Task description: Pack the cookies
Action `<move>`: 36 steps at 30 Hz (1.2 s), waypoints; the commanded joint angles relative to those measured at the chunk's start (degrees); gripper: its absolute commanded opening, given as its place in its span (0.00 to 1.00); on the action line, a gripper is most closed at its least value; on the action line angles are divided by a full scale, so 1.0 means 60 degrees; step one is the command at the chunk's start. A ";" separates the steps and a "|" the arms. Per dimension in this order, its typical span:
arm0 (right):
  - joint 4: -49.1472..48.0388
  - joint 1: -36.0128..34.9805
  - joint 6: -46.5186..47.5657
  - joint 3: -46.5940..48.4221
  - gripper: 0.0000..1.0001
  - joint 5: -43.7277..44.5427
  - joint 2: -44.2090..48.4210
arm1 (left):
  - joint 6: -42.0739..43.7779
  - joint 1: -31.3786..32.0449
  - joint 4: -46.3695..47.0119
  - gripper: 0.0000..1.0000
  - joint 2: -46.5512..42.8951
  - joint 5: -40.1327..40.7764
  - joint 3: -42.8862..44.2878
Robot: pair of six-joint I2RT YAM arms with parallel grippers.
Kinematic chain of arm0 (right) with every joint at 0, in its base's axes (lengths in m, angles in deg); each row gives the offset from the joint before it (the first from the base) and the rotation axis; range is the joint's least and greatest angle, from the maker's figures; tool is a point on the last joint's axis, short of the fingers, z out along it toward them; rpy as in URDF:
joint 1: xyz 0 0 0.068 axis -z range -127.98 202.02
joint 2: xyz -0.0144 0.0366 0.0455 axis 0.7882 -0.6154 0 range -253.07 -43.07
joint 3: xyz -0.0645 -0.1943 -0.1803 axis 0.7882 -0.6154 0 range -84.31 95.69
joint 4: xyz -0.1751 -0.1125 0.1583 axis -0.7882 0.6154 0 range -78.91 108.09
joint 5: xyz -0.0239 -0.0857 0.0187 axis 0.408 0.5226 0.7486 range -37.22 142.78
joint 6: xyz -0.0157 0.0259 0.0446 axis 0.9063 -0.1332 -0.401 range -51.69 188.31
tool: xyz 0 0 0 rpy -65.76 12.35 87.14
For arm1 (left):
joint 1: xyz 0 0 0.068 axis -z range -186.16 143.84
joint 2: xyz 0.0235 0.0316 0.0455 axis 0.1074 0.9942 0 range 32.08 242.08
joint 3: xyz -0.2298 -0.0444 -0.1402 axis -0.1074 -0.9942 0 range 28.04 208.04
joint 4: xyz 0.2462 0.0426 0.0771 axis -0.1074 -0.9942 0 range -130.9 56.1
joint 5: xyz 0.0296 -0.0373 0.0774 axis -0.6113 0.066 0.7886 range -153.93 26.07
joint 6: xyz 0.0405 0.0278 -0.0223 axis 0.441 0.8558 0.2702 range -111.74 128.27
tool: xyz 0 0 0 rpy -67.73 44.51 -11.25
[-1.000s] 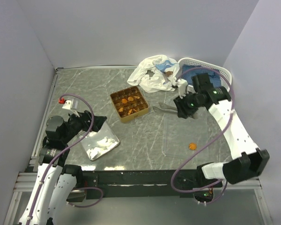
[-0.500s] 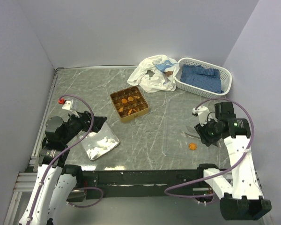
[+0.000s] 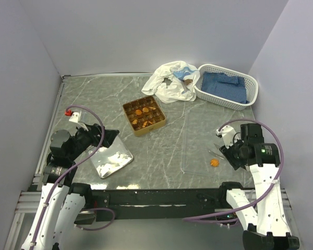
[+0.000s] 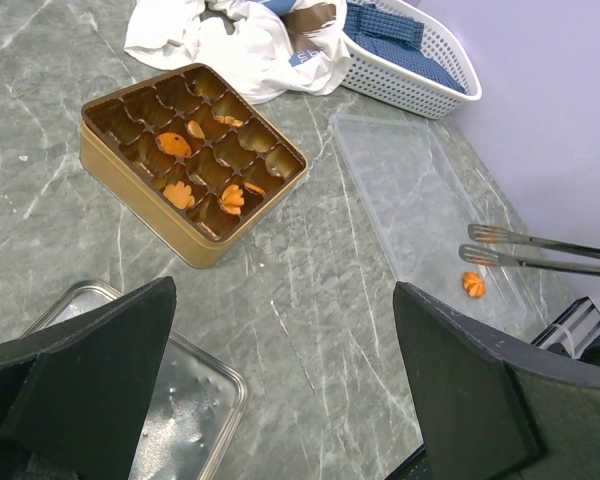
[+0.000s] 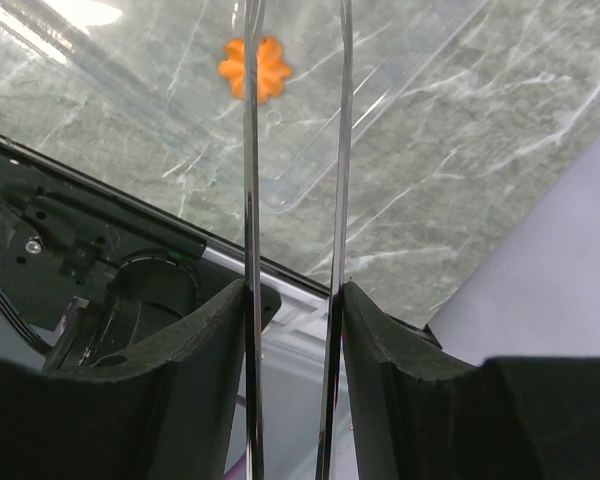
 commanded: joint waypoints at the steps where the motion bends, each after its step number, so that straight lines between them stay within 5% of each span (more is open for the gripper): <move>1: 0.0894 0.0052 0.0177 -0.0324 0.48 -0.0068 0.0215 | 0.0097 -0.0054 0.0399 0.96 -0.0068 -0.0202 0.0007; 15: 0.0895 0.0066 0.0162 -0.0794 0.48 -0.0097 0.0567 | 0.0082 -0.0054 0.0414 0.96 -0.0039 -0.0246 -0.0008; 29: -0.0717 0.0052 0.1171 0.1373 0.46 -0.2558 -0.1292 | -0.0122 0.0004 0.0867 0.97 0.0400 -0.1109 -0.0154; 32: -0.0468 0.0052 0.2543 0.1973 0.46 -0.3188 -0.1644 | -0.0502 0.0369 0.1336 0.97 0.0896 -0.1797 -0.0242; 36: -0.0277 0.0052 0.3764 0.2501 0.46 -0.3832 -0.2214 | -0.0459 0.2864 0.1146 0.99 0.1776 -0.0982 0.0021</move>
